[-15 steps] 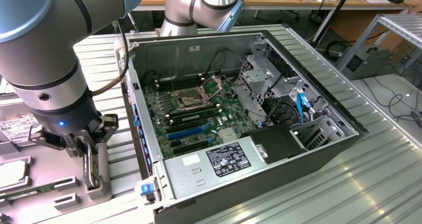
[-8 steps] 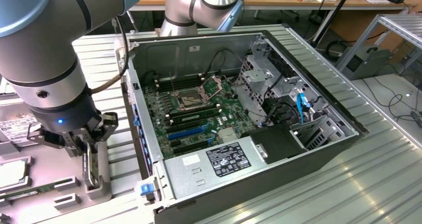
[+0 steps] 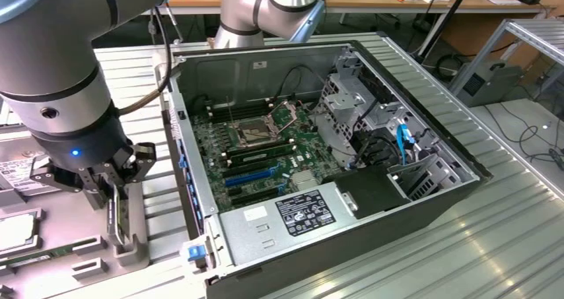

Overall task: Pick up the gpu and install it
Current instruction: 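Pick up the gpu and move the gpu toward the slot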

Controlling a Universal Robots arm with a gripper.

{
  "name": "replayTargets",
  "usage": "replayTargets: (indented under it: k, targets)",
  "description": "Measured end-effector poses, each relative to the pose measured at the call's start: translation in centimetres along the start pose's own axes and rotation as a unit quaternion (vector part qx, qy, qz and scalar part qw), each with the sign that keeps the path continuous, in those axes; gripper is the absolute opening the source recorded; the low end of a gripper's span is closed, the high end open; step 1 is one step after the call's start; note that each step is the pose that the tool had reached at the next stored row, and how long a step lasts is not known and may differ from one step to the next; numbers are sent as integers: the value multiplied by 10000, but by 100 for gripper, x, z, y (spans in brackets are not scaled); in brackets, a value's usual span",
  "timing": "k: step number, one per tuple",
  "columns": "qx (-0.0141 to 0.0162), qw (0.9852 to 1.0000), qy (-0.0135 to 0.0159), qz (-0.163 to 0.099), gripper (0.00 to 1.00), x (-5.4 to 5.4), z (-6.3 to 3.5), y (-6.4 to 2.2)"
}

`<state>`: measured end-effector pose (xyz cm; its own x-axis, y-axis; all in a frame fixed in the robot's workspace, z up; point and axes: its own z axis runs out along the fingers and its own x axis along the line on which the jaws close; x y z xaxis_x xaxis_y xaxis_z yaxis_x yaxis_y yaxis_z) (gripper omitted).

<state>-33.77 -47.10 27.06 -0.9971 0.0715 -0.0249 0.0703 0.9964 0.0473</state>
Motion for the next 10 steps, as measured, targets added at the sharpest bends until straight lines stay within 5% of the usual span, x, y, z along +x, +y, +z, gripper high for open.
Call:
replayTargets:
  k: [10]
  targets:
    - [0, 10000, 1, 0, 27, -4, -175, 8]
